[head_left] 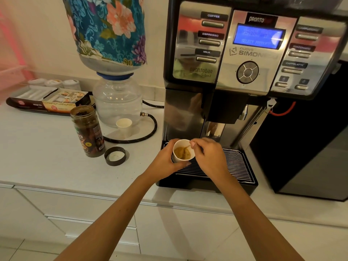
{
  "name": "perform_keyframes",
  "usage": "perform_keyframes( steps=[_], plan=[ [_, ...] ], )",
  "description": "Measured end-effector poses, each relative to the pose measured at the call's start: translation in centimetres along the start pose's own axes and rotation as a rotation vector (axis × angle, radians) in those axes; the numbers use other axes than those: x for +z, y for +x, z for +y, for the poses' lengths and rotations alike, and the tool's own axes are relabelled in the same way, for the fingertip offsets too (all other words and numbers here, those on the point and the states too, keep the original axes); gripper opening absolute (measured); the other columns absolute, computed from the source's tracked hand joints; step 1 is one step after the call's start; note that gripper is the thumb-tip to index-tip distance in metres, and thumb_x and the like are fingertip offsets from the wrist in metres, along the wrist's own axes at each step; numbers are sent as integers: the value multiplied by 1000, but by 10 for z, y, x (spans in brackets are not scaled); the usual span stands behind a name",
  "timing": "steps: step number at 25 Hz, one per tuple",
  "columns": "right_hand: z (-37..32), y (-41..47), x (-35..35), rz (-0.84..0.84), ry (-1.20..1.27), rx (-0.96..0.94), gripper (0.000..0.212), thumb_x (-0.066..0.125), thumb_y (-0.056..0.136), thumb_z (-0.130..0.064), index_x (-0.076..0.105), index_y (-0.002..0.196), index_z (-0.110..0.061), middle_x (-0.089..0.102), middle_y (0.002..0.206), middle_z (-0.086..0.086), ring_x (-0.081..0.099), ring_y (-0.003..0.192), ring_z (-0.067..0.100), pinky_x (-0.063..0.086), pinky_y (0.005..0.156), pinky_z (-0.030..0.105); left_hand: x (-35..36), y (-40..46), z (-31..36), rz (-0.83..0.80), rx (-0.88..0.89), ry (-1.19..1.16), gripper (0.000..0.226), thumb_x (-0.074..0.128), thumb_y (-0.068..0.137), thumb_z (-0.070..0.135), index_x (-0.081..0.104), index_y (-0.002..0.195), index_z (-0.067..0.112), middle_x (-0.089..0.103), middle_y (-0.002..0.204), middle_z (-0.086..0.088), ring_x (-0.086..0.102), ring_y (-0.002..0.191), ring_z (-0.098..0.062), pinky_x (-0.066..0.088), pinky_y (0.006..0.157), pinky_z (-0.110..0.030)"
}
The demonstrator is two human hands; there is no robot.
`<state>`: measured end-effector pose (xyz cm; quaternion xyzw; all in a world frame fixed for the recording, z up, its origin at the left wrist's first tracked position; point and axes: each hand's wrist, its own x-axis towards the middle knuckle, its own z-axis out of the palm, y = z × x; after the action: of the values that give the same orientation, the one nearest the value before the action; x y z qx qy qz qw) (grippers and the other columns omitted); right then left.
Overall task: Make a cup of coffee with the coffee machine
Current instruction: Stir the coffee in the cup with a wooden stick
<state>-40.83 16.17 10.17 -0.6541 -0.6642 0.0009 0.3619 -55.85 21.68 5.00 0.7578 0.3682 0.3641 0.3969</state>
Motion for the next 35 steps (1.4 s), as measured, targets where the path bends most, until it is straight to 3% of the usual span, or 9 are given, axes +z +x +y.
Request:
perform_keyframes(
  steps=[4,9,13,18,24,28,30,35],
  plan=[
    [-3,-2,3,-109,96,16,23,57,92,-23,70,107,-12,71,106,8,64,93,18,55,83,31,0,-1,0,4,0,-21,60,79,75,35,37,114,53,46,110,34,53,101,10,41,72,3],
    [-1,-1,0,13,-3,26,23,54,93,-23,70,107,-12,71,104,8,63,93,19,53,79,29,0,-1,2,4,5,-6,61,79,74,36,36,113,56,46,111,35,50,102,15,40,75,3],
    [-4,-3,5,-100,98,16,24,57,92,-24,70,109,-12,70,107,8,64,94,18,55,84,32,0,-1,1,1,10,-28,60,78,76,33,37,116,50,47,112,32,53,102,11,41,74,2],
    [-1,1,2,-6,-47,40,23,52,94,-23,69,105,-13,70,103,7,62,89,16,47,71,21,-1,-1,0,-2,5,-7,66,79,75,35,33,121,45,44,112,33,52,100,8,40,73,3],
    [-7,1,6,-113,108,81,24,56,93,-25,69,110,-14,69,110,7,63,96,17,54,86,30,-1,0,0,-5,10,-29,60,78,75,33,37,116,48,45,111,34,53,99,10,39,73,3],
    [-1,3,1,-22,-32,76,23,53,94,-23,70,104,-13,71,103,7,63,87,16,51,74,24,-1,0,0,-6,-2,-6,61,79,74,36,35,114,51,42,110,36,52,98,8,39,71,4],
    [-1,3,0,13,-41,48,23,54,94,-23,70,107,-13,71,104,7,64,89,17,51,76,24,-1,0,0,-8,2,-8,63,79,74,36,35,116,50,43,110,35,52,100,8,40,71,3],
    [-4,-1,4,-66,53,74,22,55,93,-23,71,105,-13,71,104,7,64,89,16,53,76,25,-1,0,-1,-5,-1,-21,63,78,75,34,35,119,46,46,110,32,53,98,7,40,71,3]
  ],
)
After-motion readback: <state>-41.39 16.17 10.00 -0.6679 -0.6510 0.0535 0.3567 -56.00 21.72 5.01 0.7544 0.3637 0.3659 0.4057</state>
